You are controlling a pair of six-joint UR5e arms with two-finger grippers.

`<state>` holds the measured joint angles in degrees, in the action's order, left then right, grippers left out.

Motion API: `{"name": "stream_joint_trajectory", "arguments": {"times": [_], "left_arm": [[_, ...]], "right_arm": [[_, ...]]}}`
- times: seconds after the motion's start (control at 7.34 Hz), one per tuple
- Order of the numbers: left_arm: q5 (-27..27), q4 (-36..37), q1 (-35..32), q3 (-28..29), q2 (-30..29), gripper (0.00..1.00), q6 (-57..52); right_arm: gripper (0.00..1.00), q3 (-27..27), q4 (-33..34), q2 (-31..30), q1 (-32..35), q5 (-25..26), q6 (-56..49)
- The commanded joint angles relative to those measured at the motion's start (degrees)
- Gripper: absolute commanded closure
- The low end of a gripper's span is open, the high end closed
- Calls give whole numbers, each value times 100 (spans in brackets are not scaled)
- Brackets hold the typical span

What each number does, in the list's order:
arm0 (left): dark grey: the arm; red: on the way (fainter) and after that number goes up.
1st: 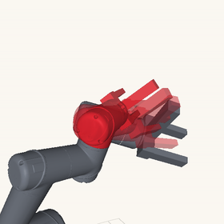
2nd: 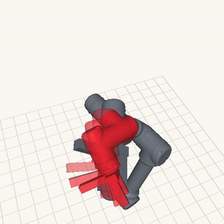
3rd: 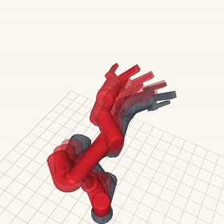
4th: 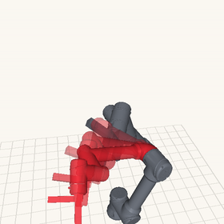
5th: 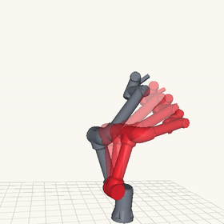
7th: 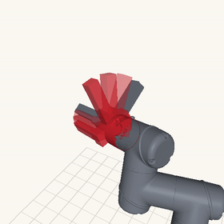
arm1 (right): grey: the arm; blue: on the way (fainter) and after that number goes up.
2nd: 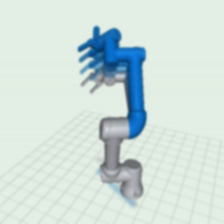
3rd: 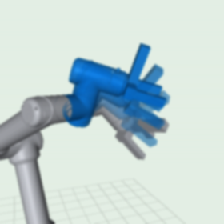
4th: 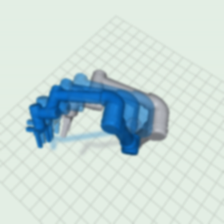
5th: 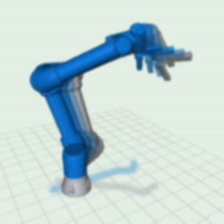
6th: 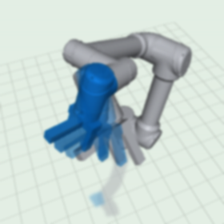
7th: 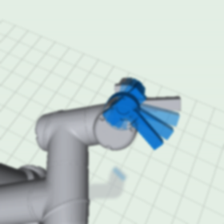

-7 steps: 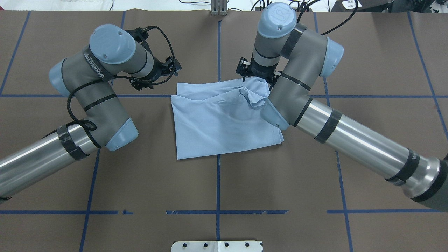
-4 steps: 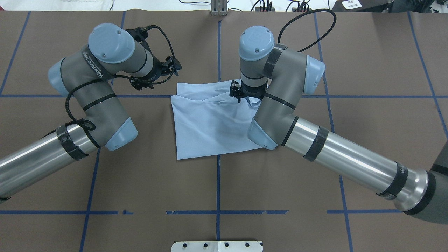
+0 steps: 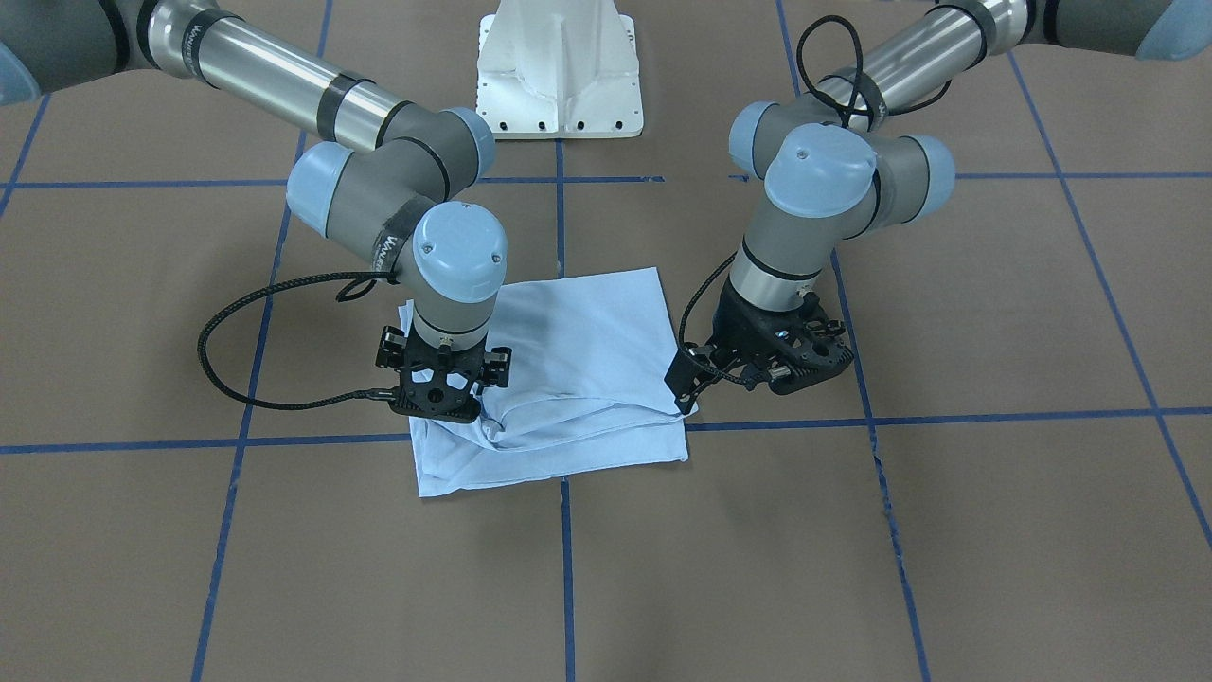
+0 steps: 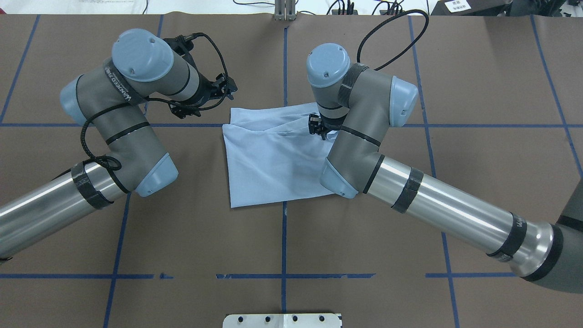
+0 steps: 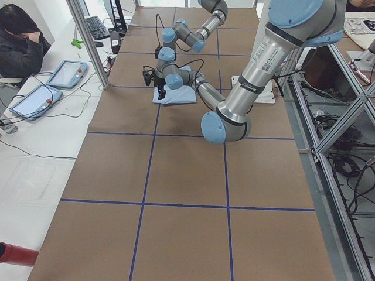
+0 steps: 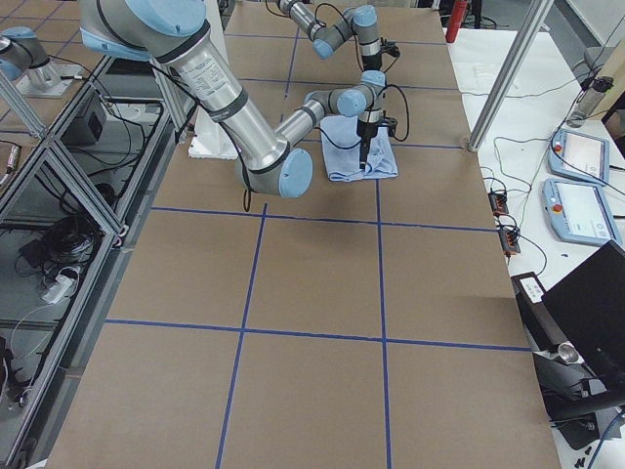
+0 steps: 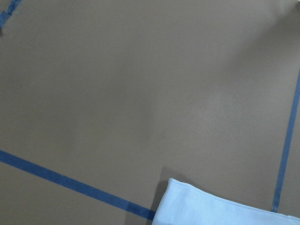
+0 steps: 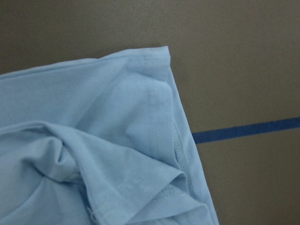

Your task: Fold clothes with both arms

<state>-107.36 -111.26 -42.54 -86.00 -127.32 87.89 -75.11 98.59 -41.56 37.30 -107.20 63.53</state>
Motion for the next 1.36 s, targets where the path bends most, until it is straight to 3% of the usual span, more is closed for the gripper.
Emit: {"name": "stream_joint_trajectory", "arguments": {"times": [0.0, 0.68, 0.95, 1.09, 1.23], "left_arm": [[-4, -62, 0, -5, 14, 0, 0], [-4, -71, 9, -40, 14, 0, 0], [-127, -53, -9, -118, 23, 0, -17], [-162, 16, -122, -310, 58, 0, -322], [-371, 34, -315, -773, 571, 0, -830]], "right_arm": [[0, 110, 47, -1, 31, 120, -191], [0, 409, -50, -1, 478, 313, -674], [0, 523, -750, -27, 829, 323, -903], [0, 524, -831, -27, 1049, 271, -1295], [0, 524, -832, -88, 1399, -17, -1778]]}}
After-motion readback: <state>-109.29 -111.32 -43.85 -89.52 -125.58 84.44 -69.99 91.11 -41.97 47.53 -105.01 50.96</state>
